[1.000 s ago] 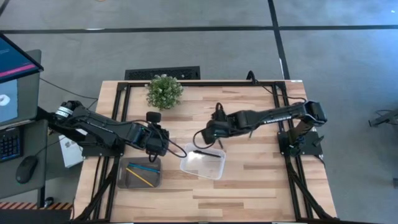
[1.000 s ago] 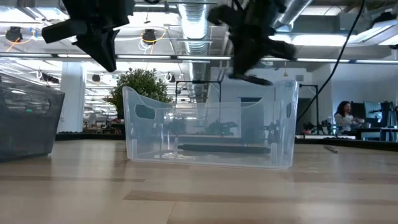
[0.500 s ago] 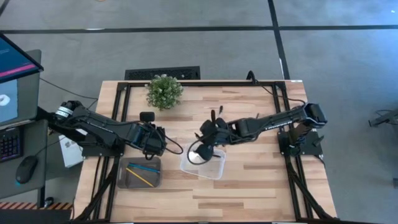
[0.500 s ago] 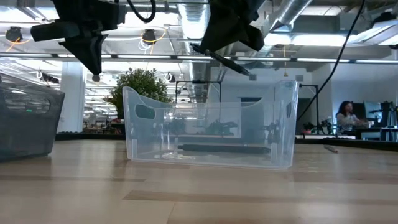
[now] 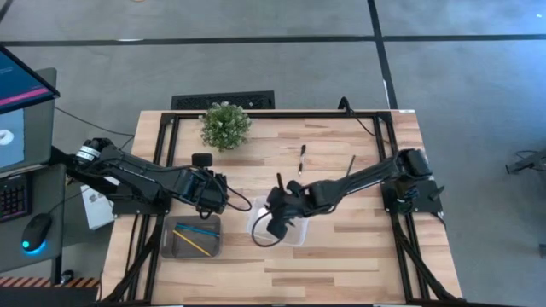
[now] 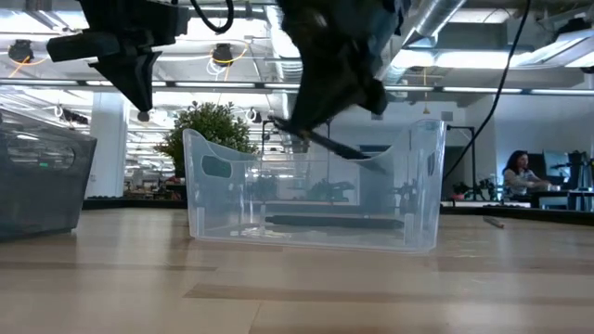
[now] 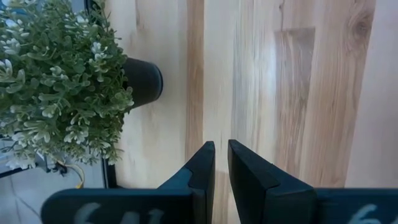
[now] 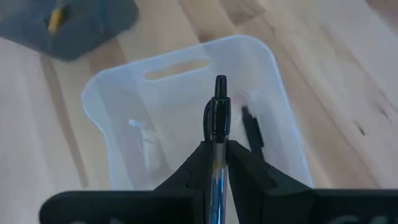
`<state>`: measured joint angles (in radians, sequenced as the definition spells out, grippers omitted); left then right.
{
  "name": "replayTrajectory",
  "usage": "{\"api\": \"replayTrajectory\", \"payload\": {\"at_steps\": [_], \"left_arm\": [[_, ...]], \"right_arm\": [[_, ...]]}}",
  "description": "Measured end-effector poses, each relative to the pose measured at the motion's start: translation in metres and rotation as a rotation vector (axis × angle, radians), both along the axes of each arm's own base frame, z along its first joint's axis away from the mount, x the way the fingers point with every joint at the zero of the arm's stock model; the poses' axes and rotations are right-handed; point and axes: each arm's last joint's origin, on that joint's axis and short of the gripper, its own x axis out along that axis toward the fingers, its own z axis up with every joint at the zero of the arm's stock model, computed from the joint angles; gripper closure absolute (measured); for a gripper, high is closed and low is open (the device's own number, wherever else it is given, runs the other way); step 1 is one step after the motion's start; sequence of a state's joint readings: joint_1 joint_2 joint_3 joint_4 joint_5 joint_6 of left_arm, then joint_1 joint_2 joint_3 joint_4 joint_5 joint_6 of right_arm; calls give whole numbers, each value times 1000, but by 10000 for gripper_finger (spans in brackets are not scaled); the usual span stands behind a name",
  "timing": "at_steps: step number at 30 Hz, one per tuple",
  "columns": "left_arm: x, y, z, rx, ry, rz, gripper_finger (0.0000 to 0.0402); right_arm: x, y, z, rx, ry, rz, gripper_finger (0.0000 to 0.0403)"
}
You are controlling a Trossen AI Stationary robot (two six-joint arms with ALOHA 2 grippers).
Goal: Sort pens & pencils
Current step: Put the bottom black pen into the transparent bin
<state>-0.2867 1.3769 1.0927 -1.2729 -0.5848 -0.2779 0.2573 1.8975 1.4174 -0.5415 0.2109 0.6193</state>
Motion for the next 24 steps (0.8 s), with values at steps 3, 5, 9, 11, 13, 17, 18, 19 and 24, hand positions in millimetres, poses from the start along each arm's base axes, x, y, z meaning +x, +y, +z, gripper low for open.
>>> {"api": "replayTrajectory", "payload": {"at_steps": [3,5,9,11,13,17,18,19,24], "left_arm": [[0,0,0,-1,0,0,365],[0,0,0,0,1,0,365],[0,0,0,-1,-1,0,365],[0,0,0,-1,-2,-1,365],[1,0,0,-2,-8,-2,365],[1,0,0,-2,-7,-3,365],[1,0,0,-2,-6,-3,365],[1,0,0,-1,-6,-3,365],[1,0,0,-1,-7,-2,365]], "right_arm": [[3,1,-9,18,25,2,337],[5,1,-16,49,45,13,337],[10,0,-24,90,61,27,337],[7,-2,-29,92,100,25,337],[13,-3,-31,113,78,26,337],[15,-6,-46,153,124,21,337],[16,-7,-48,163,132,24,337],[16,-8,-50,167,142,24,337],[17,-8,-54,174,152,27,337]]}}
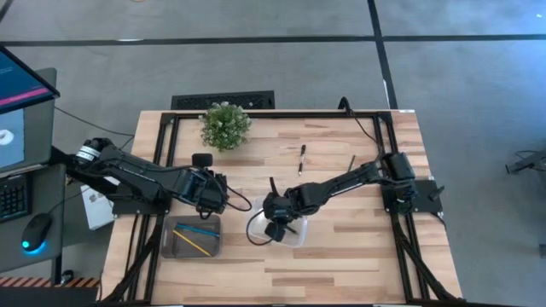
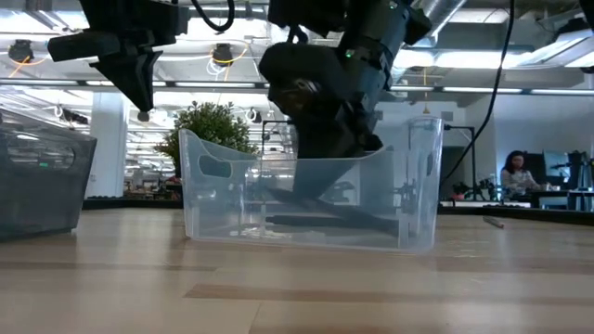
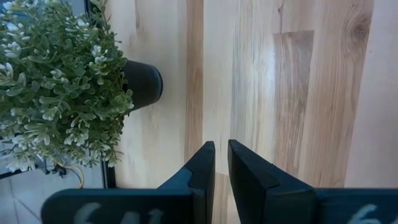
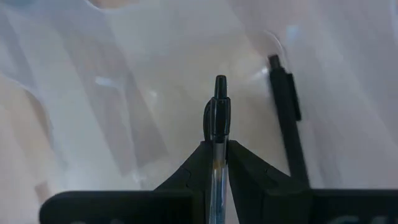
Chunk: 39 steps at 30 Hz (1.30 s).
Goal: Sort pens & pencils
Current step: Put the bottom black pen into the transparent bin, then put the black pen into the transparent bin
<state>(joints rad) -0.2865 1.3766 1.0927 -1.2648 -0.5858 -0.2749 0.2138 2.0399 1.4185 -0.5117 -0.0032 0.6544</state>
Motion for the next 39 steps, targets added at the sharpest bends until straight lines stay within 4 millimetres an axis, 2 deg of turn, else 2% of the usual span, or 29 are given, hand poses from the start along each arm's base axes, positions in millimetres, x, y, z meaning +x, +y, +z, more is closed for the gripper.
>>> {"api": "replayTrajectory", "payload": {"at_steps": [8,20,26,29,34,36,39], "left_arm": [[0,0,0,1,0,0,365],[0,0,0,2,1,0,365],[0,0,0,2,2,0,365],[0,0,0,2,3,-1,365],[-1,0,0,4,11,-1,365],[-2,1,0,8,25,0,365],[-5,1,0,12,39,15,365]], "right_arm": [[2,1,3,6,-28,0,330],[3,1,7,18,-29,-22,225],[12,3,41,8,-124,33,203],[18,4,64,0,-169,37,201],[6,-7,102,-93,-124,-87,201],[-8,-13,113,-156,-61,-168,202],[-25,-24,137,-199,-74,-303,205]]}}
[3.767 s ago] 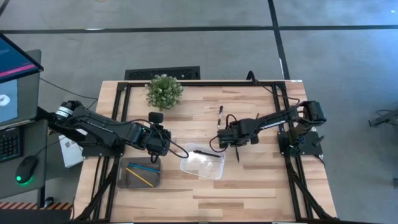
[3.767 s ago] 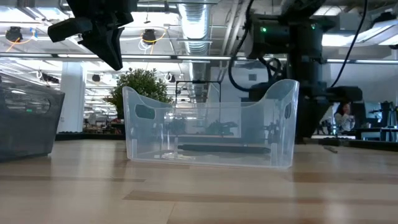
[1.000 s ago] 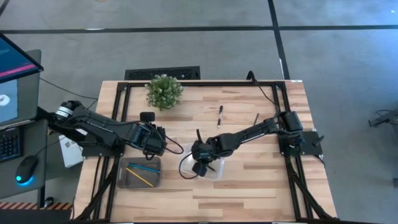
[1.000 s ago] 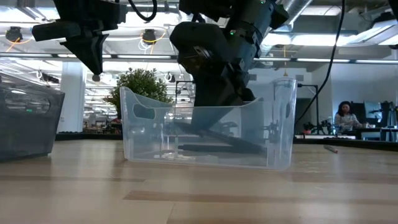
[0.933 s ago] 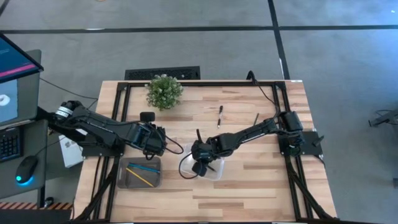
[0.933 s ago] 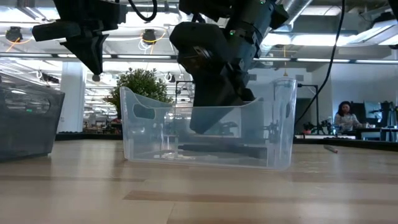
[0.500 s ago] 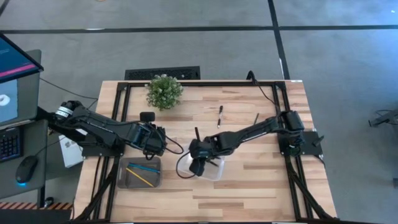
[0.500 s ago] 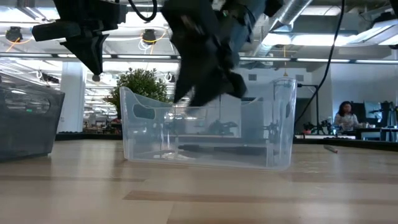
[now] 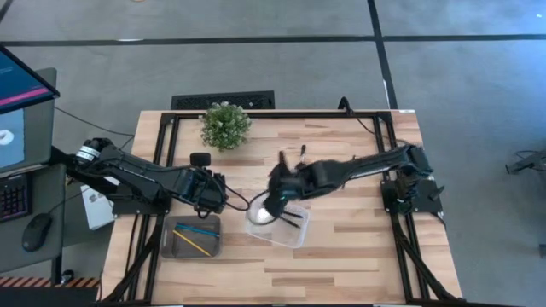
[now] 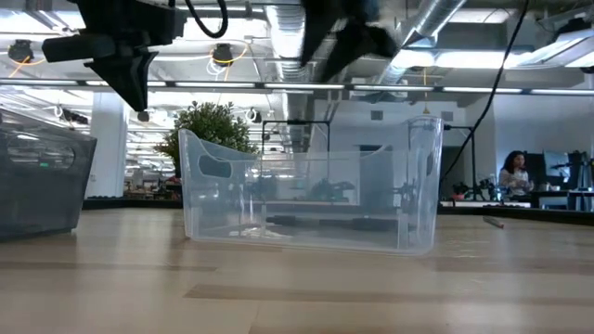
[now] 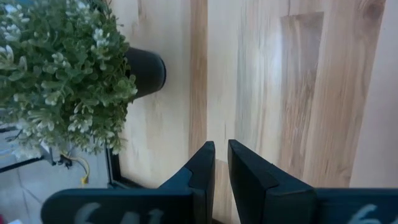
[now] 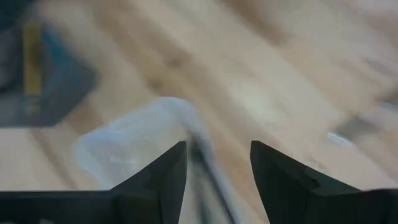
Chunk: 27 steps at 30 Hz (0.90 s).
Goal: Sort pens & pencils
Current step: Put the black pen into the transparent bin
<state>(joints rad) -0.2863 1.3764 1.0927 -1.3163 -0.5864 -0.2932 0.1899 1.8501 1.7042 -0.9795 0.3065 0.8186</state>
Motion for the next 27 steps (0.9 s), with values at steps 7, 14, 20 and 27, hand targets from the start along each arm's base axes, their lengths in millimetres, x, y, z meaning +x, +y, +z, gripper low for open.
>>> {"api": "replayTrajectory", "payload": {"at_steps": [7,14,20,27], "left_arm": [[-1,0,0,5,1,13,365],[-1,0,0,5,-4,22,365],[-3,1,0,11,-2,40,365],[-14,-2,9,96,-58,69,365]], "right_arm": [[-33,-44,33,-15,-12,-288,209],[-44,-102,33,41,62,-464,206],[-35,-154,-5,90,218,-565,209],[-22,-190,-58,153,365,-594,207]]}}
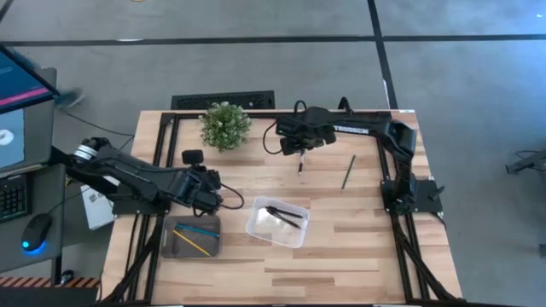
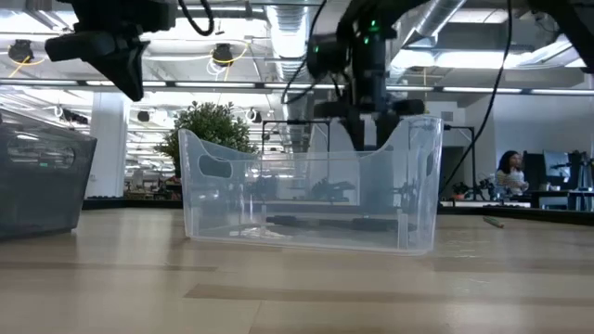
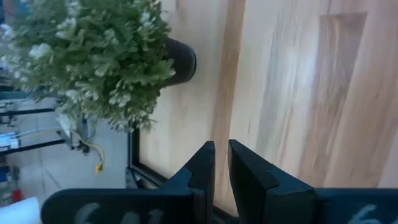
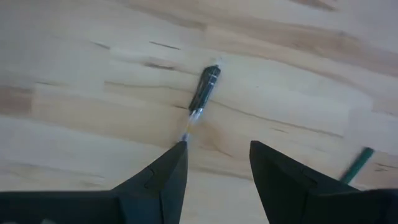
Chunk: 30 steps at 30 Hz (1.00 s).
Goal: Sort pens & pencils
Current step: Put the black pen into the transparent bin
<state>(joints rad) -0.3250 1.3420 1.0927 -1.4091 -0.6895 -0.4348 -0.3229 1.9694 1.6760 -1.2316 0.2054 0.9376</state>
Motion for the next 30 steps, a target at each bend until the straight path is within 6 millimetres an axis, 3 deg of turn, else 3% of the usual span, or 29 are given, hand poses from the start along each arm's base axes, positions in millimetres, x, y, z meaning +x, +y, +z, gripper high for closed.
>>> {"api": "replayTrajectory", "payload": {"at_steps": [9,20,30], "left_arm": [[-22,-1,17,-29,-108,-12,365],[-52,11,8,-37,-156,6,365],[-58,13,6,-53,-161,18,365]], "right_arm": [[17,-21,-36,130,-74,-5,210],[19,-24,-66,209,17,-51,210],[11,-28,-97,266,-4,-107,209]]}}
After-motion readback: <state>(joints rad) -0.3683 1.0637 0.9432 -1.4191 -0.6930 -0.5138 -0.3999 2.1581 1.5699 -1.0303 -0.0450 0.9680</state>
